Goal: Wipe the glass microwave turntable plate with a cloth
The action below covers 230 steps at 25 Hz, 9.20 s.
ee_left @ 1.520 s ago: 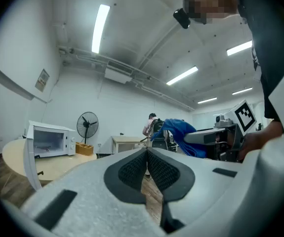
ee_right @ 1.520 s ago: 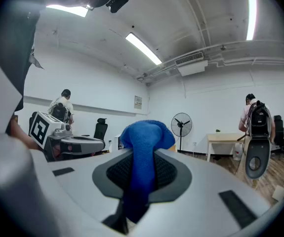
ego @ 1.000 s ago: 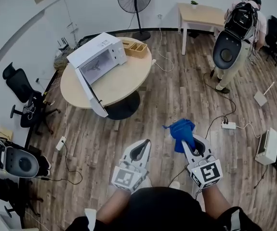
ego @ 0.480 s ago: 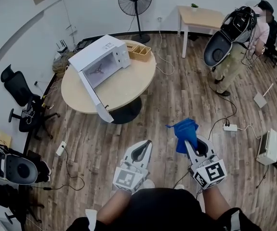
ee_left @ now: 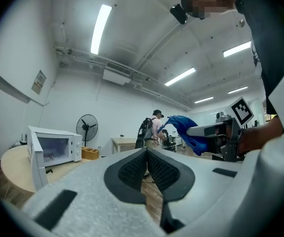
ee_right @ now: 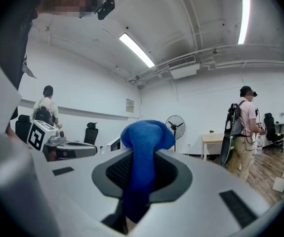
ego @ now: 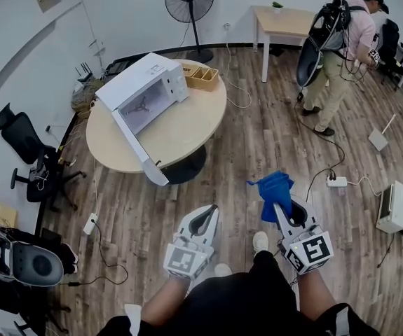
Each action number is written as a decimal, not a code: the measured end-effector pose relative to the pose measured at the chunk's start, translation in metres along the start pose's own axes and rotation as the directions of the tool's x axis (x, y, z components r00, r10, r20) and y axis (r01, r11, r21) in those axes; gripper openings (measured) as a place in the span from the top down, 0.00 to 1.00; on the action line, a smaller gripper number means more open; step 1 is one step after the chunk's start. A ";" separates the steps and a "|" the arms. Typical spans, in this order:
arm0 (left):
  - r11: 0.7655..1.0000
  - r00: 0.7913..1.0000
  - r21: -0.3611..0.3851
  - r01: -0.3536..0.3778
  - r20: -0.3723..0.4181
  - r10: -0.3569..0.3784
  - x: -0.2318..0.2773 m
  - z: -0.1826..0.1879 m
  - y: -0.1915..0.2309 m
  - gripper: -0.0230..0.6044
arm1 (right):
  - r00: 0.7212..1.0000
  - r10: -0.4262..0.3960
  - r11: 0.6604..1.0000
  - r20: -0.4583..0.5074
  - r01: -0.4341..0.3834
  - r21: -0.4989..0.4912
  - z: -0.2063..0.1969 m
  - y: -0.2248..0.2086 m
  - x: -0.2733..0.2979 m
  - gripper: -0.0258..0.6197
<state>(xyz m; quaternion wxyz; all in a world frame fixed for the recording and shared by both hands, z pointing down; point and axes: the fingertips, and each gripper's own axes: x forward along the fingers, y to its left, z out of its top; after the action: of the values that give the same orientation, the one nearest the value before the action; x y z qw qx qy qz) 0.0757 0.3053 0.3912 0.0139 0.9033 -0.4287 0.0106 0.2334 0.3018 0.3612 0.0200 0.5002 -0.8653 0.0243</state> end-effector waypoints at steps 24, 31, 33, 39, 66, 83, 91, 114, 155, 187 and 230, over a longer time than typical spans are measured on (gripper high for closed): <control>0.979 0.979 -0.004 -0.204 0.022 0.204 0.220 0.021 0.069 0.95 | 0.981 0.194 0.979 0.012 -0.192 -0.070 0.024 -0.188 0.174 0.85; 0.960 0.960 0.000 -0.279 -0.002 0.279 0.240 0.019 0.081 0.95 | 0.966 0.257 0.965 0.025 -0.255 -0.065 0.024 -0.210 0.208 0.85; 0.953 0.953 -0.004 -0.302 -0.012 0.302 0.241 0.018 0.088 0.95 | 0.963 0.268 0.962 0.026 -0.266 -0.060 0.022 -0.212 0.218 0.85; 0.942 0.942 0.010 -0.335 -0.021 0.335 0.246 0.013 0.116 0.95 | 0.949 0.316 0.947 0.016 -0.314 -0.061 0.018 -0.206 0.253 0.85; 0.890 0.890 -0.025 -0.456 -0.018 0.456 0.253 0.017 0.366 0.95 | 0.878 0.478 0.873 -0.016 -0.477 -0.102 0.040 -0.101 0.517 0.85; 0.820 0.825 -0.088 -0.566 -0.053 0.563 0.232 -0.021 0.426 0.95 | 0.802 0.581 0.798 -0.138 -0.595 -0.096 -0.006 -0.050 0.585 0.85; 0.738 0.743 -0.085 -0.669 -0.082 0.664 0.231 -0.042 0.444 0.95 | 0.723 0.660 0.725 -0.204 -0.684 -0.080 -0.032 -0.039 0.615 0.85; 0.635 0.657 -0.168 -0.754 -0.211 0.724 0.211 -0.122 0.471 0.95 | 0.511 0.727 0.582 -0.457 -0.813 0.017 -0.176 0.027 0.656 0.85; 0.547 0.586 -0.211 -0.810 -0.259 0.767 0.188 -0.155 0.481 0.95 | 0.283 0.623 0.315 -0.729 -0.944 -0.097 -0.294 0.100 0.649 0.84; 0.583 0.620 -0.210 -0.785 -0.278 0.734 0.203 -0.164 0.484 0.95 | 0.566 0.411 0.590 -0.715 -0.763 -0.265 -0.288 0.030 0.735 0.84; 0.558 0.593 -0.202 -0.805 -0.300 0.747 0.181 -0.173 0.467 0.95 | 0.511 0.541 0.595 -0.668 -0.794 -0.126 -0.259 0.047 0.666 0.84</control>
<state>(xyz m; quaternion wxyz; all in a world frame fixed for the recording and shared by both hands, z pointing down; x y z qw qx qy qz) -0.1729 -0.1241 0.5770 0.1909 0.6003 -0.7761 0.0280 -0.1371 -0.2345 0.6581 0.3700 0.0675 -0.9265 -0.0084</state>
